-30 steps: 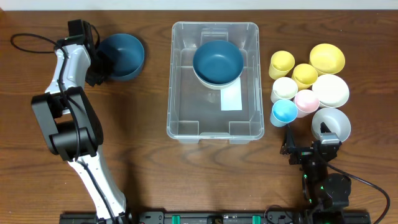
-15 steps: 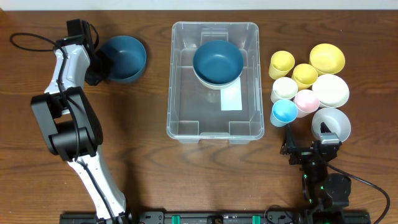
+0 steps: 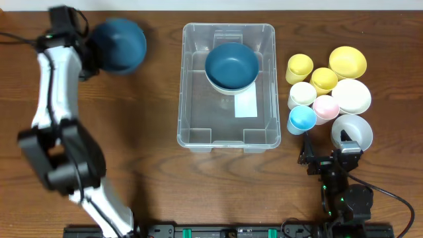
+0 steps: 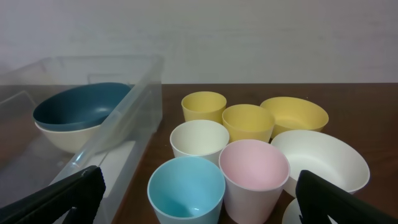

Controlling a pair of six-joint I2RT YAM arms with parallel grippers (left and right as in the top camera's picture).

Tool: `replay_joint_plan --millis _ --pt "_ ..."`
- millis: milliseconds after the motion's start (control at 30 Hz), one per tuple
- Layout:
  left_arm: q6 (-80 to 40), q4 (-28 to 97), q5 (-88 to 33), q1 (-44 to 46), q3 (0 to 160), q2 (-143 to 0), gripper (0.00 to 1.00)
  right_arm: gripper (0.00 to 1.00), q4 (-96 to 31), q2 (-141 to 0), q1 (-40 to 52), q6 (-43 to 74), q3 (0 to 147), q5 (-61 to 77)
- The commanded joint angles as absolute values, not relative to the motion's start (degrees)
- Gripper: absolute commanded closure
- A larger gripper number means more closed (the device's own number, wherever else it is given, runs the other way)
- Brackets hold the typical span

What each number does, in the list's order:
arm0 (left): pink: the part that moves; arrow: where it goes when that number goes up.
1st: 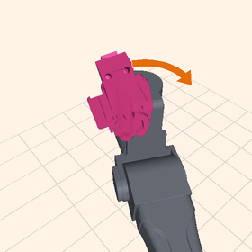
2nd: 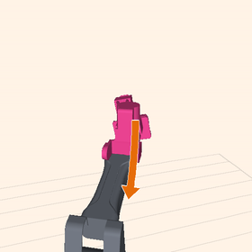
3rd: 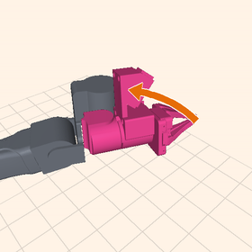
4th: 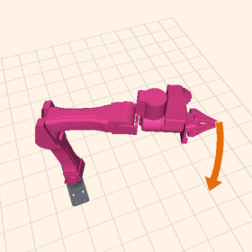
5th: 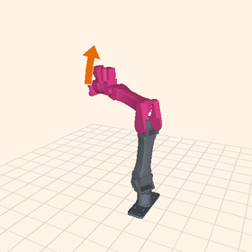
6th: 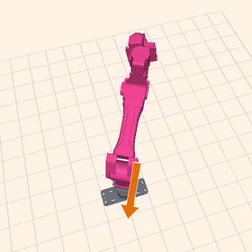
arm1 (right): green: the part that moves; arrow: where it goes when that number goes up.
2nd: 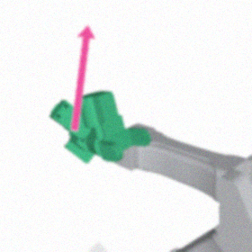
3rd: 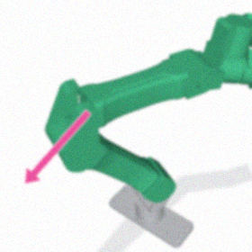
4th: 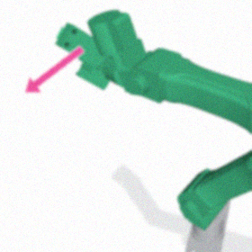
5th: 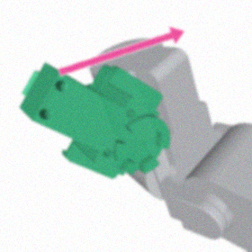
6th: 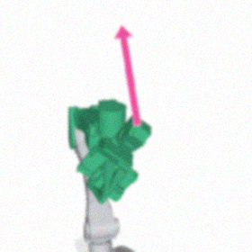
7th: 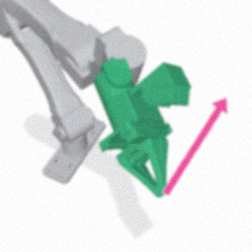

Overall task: Pack container
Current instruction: 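Lift the back teal bowl and carry it over the bin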

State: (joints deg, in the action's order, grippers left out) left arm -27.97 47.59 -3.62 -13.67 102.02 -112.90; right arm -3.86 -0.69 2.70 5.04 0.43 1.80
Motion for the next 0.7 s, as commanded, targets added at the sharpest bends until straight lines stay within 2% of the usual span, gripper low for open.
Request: replay_joint_plan --millis 0,300,467,667 --pt "-26.8 49.1 -3.2 -11.7 103.7 -104.0 0.94 0.01 -4.1 -0.3 2.2 5.7 0.3 2.4" --pt "-25.1 50.9 -3.4 3.2 103.7 -94.2 0.94 0.01 -4.1 -0.3 2.3 5.7 0.3 2.4" --pt "-25.1 51.2 -3.4 12.7 103.5 -94.7 0.94 0.01 -4.1 -0.3 2.3 5.7 0.3 2.4" --pt "-25.1 51.1 -3.4 18.7 102.7 -98.0 0.94 0.01 -4.1 -0.3 2.3 5.7 0.3 2.4"
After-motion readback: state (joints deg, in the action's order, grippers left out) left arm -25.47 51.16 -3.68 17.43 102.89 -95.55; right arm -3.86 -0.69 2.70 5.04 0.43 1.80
